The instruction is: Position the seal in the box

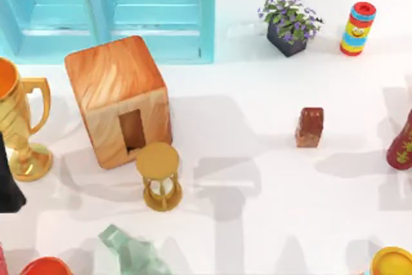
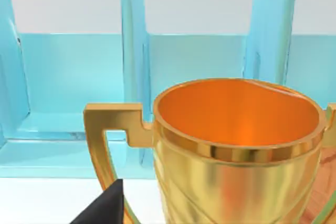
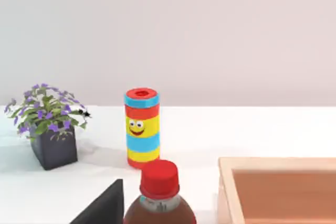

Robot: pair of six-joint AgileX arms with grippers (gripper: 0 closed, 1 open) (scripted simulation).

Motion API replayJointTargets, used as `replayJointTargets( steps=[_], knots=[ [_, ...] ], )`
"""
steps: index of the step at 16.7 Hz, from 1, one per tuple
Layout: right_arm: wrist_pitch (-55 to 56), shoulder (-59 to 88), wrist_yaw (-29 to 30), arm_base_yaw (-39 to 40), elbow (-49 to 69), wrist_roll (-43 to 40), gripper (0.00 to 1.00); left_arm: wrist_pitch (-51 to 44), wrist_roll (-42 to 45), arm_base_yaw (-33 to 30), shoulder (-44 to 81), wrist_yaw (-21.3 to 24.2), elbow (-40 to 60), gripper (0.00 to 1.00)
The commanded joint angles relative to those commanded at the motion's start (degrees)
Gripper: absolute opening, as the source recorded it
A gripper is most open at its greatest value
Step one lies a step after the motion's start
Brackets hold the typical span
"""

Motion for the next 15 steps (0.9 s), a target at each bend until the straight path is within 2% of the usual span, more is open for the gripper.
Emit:
replayJointTargets(
  steps=[4,7,15],
  knots=[
    [-1.62,1.66,0.06,0.48,1.69,0.55,1.0,0.0,0.0,0.0,0.0,0.0,0.0,1.0],
    [-7.29,8.48,0.16,2.19,8.47,2.31,1.0,0.0,0.0,0.0,0.0,0.0,0.0,1.0],
    [-30.59,46.73,0.16,9.58,42.74,9.71,1.0,0.0,0.0,0.0,0.0,0.0,0.0,1.0]
  ],
)
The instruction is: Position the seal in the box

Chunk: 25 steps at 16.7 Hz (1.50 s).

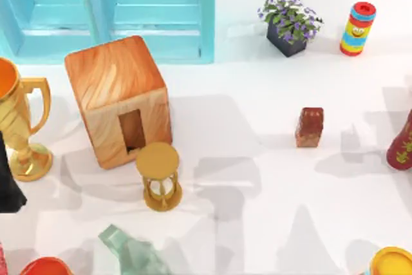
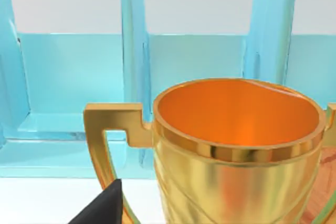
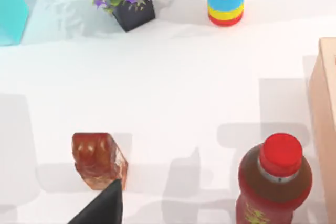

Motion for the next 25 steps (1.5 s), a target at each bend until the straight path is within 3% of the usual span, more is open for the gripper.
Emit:
replayJointTargets(
  steps=[15,19,25],
  knots=[
    [-39.9,69.26,0.04,12.24,59.73,13.13,1.0,0.0,0.0,0.0,0.0,0.0,0.0,1.0],
    [-45.46,76.44,0.0,13.95,66.77,14.89,1.0,0.0,0.0,0.0,0.0,0.0,0.0,1.0],
    [-45.45,76.68,-0.02,13.77,66.76,14.91,1.0,0.0,0.0,0.0,0.0,0.0,0.0,1.0]
  ],
)
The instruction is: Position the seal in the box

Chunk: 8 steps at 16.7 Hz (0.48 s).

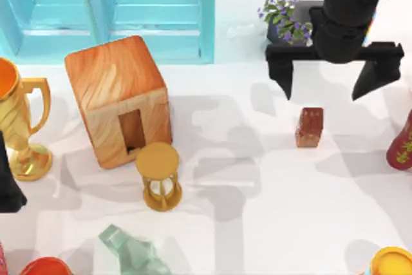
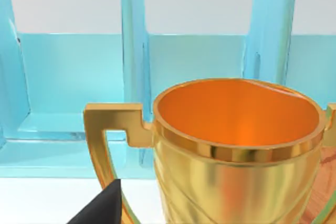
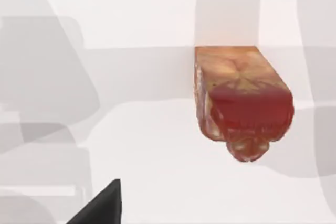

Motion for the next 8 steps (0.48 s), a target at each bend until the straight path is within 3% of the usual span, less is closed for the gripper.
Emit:
replayJointTargets(
  steps=[8],
  knots=[
    [17.25,3.48,0.09,0.36,-13.28,0.21,1.0,0.0,0.0,0.0,0.0,0.0,0.0,1.0]
  ],
)
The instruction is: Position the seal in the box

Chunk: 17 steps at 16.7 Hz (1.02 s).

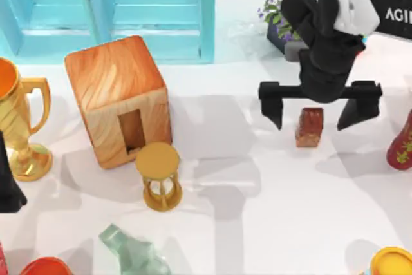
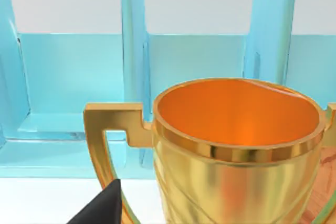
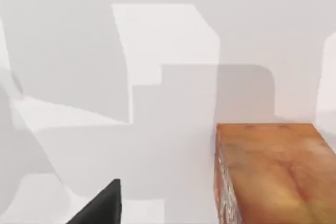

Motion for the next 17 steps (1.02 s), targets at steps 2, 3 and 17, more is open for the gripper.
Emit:
replayJointTargets(
  steps=[2,3,17],
  knots=[
    [2.55,0.73,-0.03,0.04,-2.29,0.05,1.0,0.0,0.0,0.0,0.0,0.0,0.0,1.0],
    [2.92,0.85,-0.04,0.05,-2.62,0.06,1.0,0.0,0.0,0.0,0.0,0.0,0.0,1.0],
    [2.92,0.85,-0.04,0.05,-2.62,0.06,0.17,0.0,0.0,0.0,0.0,0.0,0.0,1.0]
  ],
)
